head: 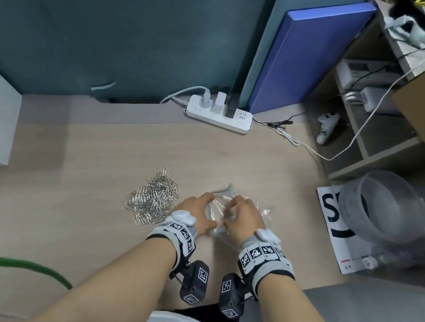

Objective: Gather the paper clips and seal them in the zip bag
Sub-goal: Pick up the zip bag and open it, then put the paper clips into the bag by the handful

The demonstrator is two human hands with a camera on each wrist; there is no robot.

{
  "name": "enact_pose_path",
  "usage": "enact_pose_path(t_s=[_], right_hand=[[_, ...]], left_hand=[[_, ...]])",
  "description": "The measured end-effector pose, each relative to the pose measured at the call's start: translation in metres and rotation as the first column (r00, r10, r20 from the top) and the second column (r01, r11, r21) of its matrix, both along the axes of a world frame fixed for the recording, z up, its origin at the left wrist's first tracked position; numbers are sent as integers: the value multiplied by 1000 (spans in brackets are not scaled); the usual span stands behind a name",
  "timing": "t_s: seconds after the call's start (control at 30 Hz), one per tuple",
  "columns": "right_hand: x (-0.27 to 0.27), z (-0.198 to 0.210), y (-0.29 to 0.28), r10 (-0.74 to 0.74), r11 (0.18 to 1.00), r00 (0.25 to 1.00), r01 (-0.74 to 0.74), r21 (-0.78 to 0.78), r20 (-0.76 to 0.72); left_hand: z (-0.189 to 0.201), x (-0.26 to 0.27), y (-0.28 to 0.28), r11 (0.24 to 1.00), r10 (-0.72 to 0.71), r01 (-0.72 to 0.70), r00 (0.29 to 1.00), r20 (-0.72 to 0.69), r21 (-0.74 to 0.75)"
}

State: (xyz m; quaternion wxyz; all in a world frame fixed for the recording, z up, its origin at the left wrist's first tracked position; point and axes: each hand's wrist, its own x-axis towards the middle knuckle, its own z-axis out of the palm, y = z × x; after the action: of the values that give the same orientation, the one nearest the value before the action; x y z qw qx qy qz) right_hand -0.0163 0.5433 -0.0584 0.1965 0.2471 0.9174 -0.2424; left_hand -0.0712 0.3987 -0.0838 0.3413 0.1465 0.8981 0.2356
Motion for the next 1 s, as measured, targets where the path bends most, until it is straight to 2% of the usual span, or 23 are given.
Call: enact_pose_path(t_s=[0.17, 0.33, 0.4, 0.5, 0.6, 0.67, 0.73, 0.83, 0.9, 1.0], right_hand=[[-22, -13, 23, 131, 991, 991, -131, 9, 20], [-37, -16, 34, 207, 977, 973, -211, 30, 105], [-42, -13, 34, 237, 970, 959, -243, 17, 155], [-50, -10, 38, 276, 960, 950, -265, -89, 146], [-53, -3, 44, 299, 951, 951, -290, -110, 80], [-53, -3, 49, 292, 953, 954, -285, -98, 62], [-50, 3, 49, 301, 952, 952, -296, -83, 55], [-49, 7, 46, 294, 952, 955, -289, -105, 40], [-47, 8, 41, 278, 956, 960, -274, -103, 28], [-43, 7, 33, 246, 963, 969, -248, -109, -35]], left_hand=[[-5, -10, 14, 991, 89, -86, 996, 29, -99], [-7, -7, 20, 978, 176, -174, 984, 1, -112], [-9, -4, 22, 976, 211, -210, 977, 4, -60], [-9, -4, 19, 959, 262, -261, 965, 11, 107], [3, -11, 13, 884, 389, -367, 921, -18, 290], [7, -18, 6, 829, 494, -452, 868, -50, 328], [12, -22, -11, 823, 548, -505, 827, -125, 262], [10, -21, -43, 847, 522, -531, 821, -231, 24], [8, -16, -59, 847, 485, -518, 845, -225, -120], [2, -8, -69, 859, 450, -476, 877, -167, -187]])
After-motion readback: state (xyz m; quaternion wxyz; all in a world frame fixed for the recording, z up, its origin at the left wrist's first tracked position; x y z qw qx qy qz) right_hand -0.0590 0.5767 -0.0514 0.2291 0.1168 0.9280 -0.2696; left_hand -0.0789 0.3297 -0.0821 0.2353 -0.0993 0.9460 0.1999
